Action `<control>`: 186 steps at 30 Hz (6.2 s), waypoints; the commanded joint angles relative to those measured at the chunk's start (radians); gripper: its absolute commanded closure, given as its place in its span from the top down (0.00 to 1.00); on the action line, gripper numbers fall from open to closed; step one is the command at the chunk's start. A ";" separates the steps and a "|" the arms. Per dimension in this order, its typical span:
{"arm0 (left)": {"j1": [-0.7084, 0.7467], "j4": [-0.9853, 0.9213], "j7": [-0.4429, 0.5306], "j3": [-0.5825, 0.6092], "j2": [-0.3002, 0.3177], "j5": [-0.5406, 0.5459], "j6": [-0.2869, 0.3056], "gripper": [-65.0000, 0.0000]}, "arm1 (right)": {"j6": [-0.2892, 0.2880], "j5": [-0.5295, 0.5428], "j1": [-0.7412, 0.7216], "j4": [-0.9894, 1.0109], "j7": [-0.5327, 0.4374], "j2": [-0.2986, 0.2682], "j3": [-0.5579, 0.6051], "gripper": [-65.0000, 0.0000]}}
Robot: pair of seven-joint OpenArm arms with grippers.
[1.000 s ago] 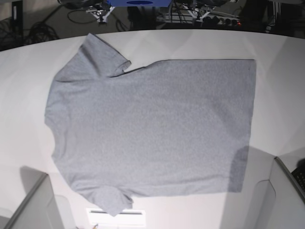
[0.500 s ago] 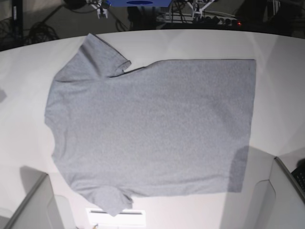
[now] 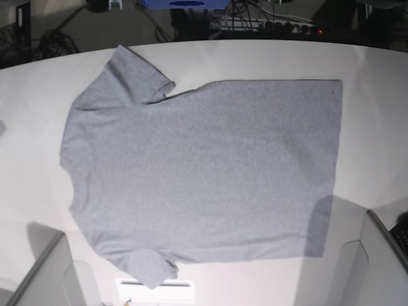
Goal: Fold the T-shirt properly
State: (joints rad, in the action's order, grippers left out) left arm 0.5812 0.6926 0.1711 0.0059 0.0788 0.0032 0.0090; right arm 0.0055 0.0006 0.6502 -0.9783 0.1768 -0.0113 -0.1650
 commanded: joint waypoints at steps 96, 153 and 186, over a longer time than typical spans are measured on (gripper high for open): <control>0.020 0.959 -0.752 -0.771 0.068 0.987 0.257 0.54 | -0.051 0.912 -0.203 -0.641 0.665 -0.049 -0.304 0.00; 0.001 1.025 -0.746 -0.616 0.072 0.837 0.257 0.00 | -0.048 0.910 -0.139 -0.769 0.671 -0.052 -0.307 0.00; -0.149 1.140 -0.873 -0.610 0.074 0.835 0.217 0.00 | 0.069 0.909 -0.381 -0.896 0.887 -0.057 -0.305 0.00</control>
State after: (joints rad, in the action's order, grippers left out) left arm 0.4366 1.8183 -0.7193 -0.6003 0.1410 0.8272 0.2173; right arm 0.0822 0.8902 0.2798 -1.8534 1.0786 -0.0597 -0.4686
